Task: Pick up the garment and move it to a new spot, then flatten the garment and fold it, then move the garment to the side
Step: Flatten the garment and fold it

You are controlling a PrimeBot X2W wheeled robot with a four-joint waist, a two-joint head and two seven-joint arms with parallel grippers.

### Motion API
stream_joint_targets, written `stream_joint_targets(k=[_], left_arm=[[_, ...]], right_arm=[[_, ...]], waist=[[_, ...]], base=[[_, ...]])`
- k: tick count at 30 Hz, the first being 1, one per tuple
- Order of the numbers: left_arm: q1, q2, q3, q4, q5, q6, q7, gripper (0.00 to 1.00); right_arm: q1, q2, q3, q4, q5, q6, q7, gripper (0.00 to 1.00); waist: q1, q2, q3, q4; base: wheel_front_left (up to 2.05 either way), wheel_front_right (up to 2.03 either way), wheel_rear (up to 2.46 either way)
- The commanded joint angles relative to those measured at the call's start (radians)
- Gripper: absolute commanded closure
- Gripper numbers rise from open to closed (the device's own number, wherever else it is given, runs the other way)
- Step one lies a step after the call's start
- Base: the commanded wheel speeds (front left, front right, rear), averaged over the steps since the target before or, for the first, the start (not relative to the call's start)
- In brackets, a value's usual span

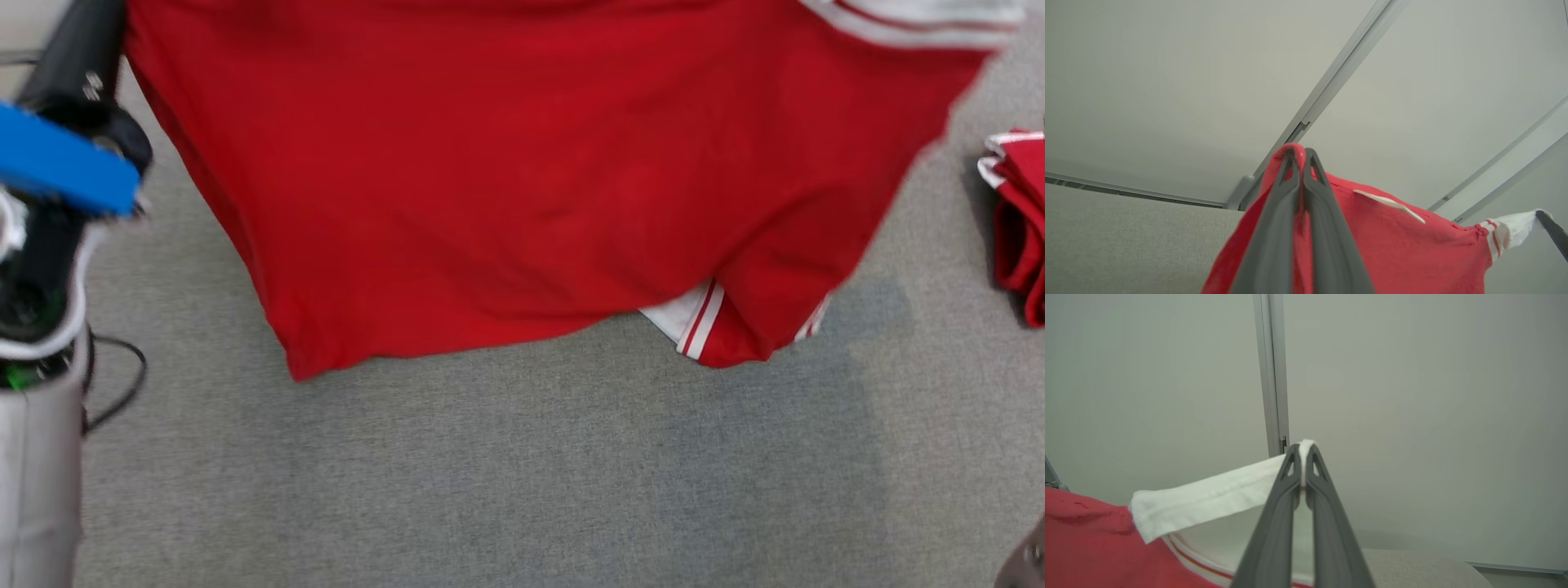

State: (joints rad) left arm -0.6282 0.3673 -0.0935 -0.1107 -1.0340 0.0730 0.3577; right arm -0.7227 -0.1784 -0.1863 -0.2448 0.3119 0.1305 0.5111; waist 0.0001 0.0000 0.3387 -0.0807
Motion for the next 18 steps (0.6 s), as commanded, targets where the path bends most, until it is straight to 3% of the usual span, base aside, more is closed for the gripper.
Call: stream_joint_targets(k=[1, 8, 18], left_arm=[[-0.081, 0.022, -0.005, 0.074, 0.039, -0.005, -0.015, 1.0], [-0.369, 0.034, -0.006, 0.322, 0.144, -0.023, -0.124, 1.0], [-0.67, -0.005, -0.039, 0.449, 0.24, -0.119, -0.337, 1.0]], right_arm=[[-0.095, -0.015, 0.018, 0.107, 0.014, 0.001, -0.033, 1.0], [-0.437, -0.012, 0.079, 0.469, 0.059, 0.0, -0.236, 1.0], [-0.766, -0.063, 0.189, 0.635, 0.046, 0.0, -0.593, 1.0]], waist=[[-0.0001, 0.0, 0.077, -0.04], [-0.0001, 0.0, 0.169, -0.091], [-0.0001, 0.0, 0.184, -0.113]], base=[[0.0, 0.0, 0.0], [0.0, 0.0, 0.0], [0.0, 0.0, 0.0]])
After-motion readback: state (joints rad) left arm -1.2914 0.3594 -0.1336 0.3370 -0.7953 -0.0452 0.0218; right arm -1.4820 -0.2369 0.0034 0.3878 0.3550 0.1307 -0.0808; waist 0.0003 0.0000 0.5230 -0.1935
